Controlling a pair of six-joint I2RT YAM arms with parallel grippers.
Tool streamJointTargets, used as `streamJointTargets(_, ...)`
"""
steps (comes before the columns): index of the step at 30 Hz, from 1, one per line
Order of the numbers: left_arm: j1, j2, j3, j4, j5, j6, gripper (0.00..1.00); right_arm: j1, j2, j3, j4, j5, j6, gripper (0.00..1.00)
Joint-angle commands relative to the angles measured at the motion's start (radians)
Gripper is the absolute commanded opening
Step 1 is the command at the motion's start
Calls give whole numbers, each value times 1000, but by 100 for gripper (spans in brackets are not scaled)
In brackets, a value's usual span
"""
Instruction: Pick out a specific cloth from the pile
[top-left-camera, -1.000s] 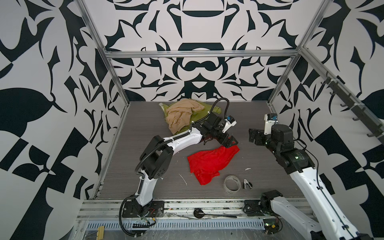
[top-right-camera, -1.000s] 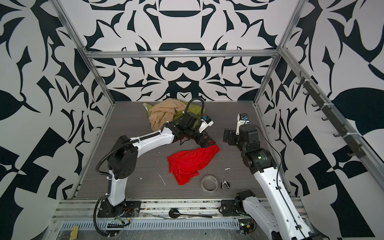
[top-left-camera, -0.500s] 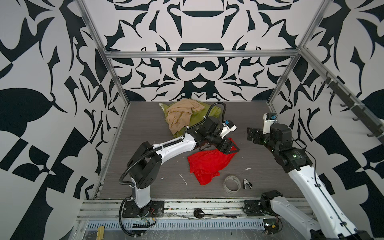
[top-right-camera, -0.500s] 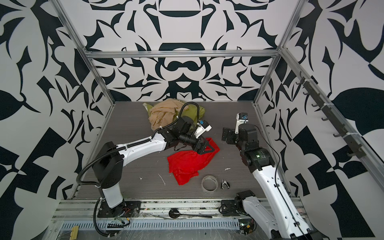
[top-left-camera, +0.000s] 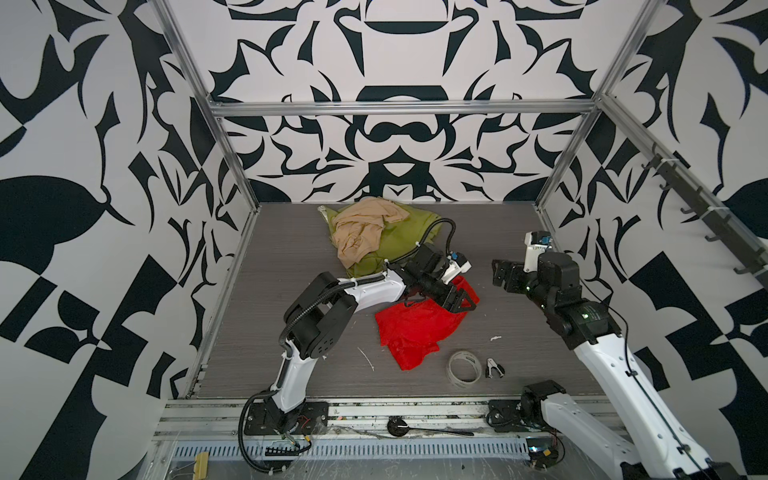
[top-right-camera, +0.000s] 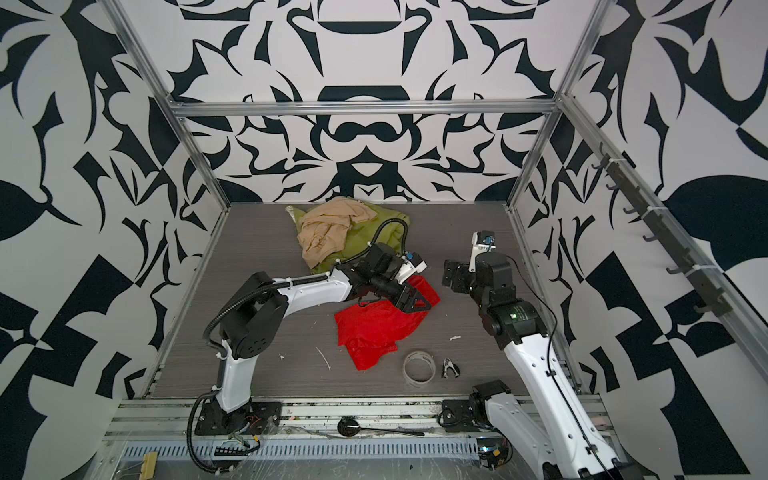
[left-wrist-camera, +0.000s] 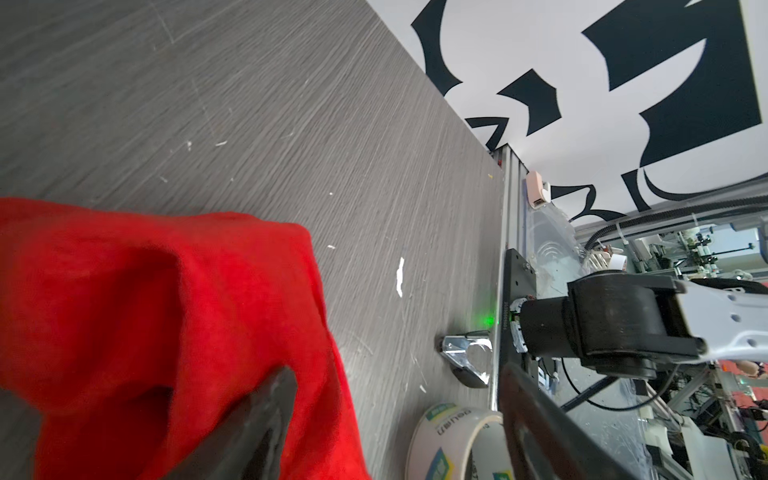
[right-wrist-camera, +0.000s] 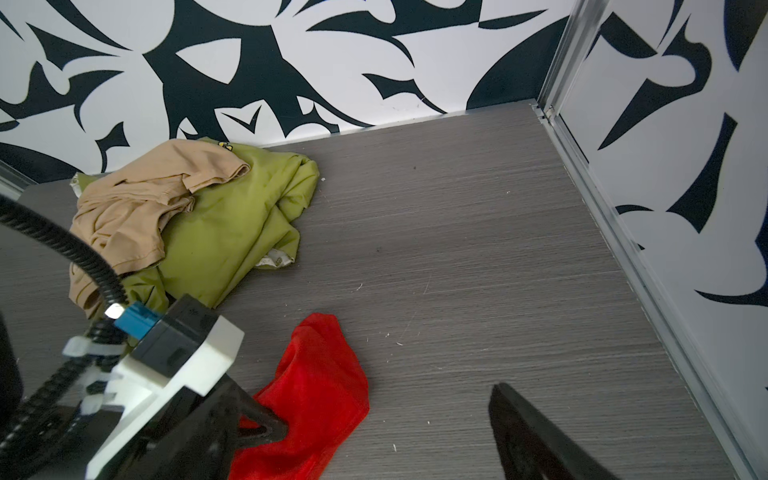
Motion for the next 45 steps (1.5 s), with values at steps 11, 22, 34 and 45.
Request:
streamJointTargets(11,33,56,6,113,31,-63,80,-4,-58,-135,123,33,-58,96)
streamJointTargets(22,39,-156,-88,177,-37,-102,84,-5,-166,-615,736,166,-191,95)
streamJointTargets(34,52,-630,-483,86,-712,13,99,-4,329,-700,1315,167,-350,90)
streamJointTargets(45,525,-993,-962,209,-878,389,98,16,739,-620,1627,392,-321,100)
